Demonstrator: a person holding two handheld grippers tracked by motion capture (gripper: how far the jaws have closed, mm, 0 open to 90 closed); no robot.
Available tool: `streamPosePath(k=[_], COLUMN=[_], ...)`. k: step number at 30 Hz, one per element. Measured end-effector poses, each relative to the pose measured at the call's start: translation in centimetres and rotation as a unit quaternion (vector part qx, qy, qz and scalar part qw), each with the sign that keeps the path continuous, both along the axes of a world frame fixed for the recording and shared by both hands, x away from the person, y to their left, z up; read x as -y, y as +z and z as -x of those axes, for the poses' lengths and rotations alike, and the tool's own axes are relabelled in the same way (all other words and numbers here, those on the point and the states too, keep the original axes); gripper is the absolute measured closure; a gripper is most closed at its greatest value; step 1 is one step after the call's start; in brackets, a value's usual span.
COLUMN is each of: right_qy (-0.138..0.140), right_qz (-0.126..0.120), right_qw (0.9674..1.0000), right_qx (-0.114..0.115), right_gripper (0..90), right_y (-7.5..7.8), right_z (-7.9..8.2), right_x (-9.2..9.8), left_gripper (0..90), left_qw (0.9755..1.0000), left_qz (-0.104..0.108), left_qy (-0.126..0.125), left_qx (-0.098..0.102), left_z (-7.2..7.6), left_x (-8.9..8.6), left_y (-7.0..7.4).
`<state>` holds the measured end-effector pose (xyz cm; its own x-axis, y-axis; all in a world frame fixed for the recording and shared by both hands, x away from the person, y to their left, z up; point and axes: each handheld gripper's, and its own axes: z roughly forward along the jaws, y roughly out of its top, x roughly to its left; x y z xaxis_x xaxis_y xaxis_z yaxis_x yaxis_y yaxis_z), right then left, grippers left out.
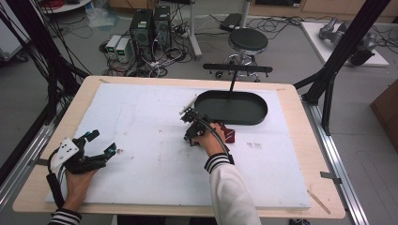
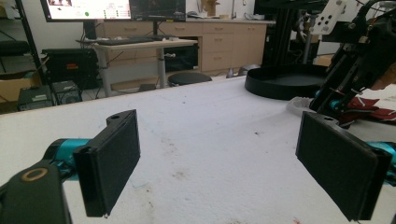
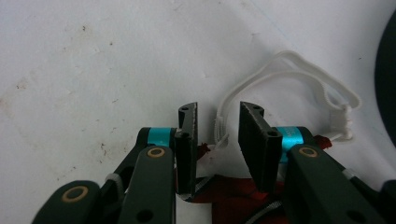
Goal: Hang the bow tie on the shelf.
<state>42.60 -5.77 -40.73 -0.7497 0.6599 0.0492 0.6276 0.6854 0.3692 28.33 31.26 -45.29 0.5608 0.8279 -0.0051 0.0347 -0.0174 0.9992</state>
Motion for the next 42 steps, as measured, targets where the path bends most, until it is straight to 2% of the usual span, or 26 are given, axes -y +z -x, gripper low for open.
streamPosePath(k=[7, 13, 20, 25, 30, 34, 40, 42], right_qy=[0.000, -0.015, -0.019, -0.023, -0.030, -0.038, -0.046, -0.048], right_qz=[-0.002, -0.003, 0.007, -0.002, -0.039, -0.076, -0.122, -0.143], right_qw=[0.9999, 0.9997, 0.9996, 0.9996, 0.9988, 0.9962, 0.9899, 0.9860], right_qx=[-0.011, -0.019, -0.018, -0.018, -0.002, 0.018, 0.055, 0.070], right_gripper=[70.9, 79.6, 84.0, 84.6, 84.8, 84.9, 84.8, 84.9], right_y=[-0.3, -0.4, -0.3, 0.1, 1.3, 2.4, 4.0, 4.5], right_z=[-0.1, -0.4, -0.4, -0.4, -0.2, 0.0, 0.4, 0.5], right_x=[-0.3, -0.2, -0.2, 0.2, 1.0, 2.0, 3.4, 3.8], left_gripper=[14.1, 14.1, 14.1, 14.1, 14.1, 14.1, 14.1, 14.1], left_qw=[1.0000, 1.0000, 1.0000, 1.0000, 1.0000, 1.0000, 1.0000, 1.0000], left_qz=[0.000, 0.000, 0.001, 0.000, 0.000, 0.000, -0.001, 0.000], left_qy=[0.000, 0.000, 0.000, 0.000, 0.000, 0.000, 0.001, 0.001], left_qx=[0.000, 0.000, 0.000, 0.000, 0.001, 0.001, 0.001, 0.001], left_z=[0.0, 0.0, 0.0, 0.0, 0.0, 0.0, 0.0, 0.0], left_x=[0.0, 0.0, 0.0, 0.0, 0.0, 0.0, 0.0, 0.0], left_y=[0.0, 0.0, 0.0, 0.0, 0.0, 0.0, 0.0, 0.0])
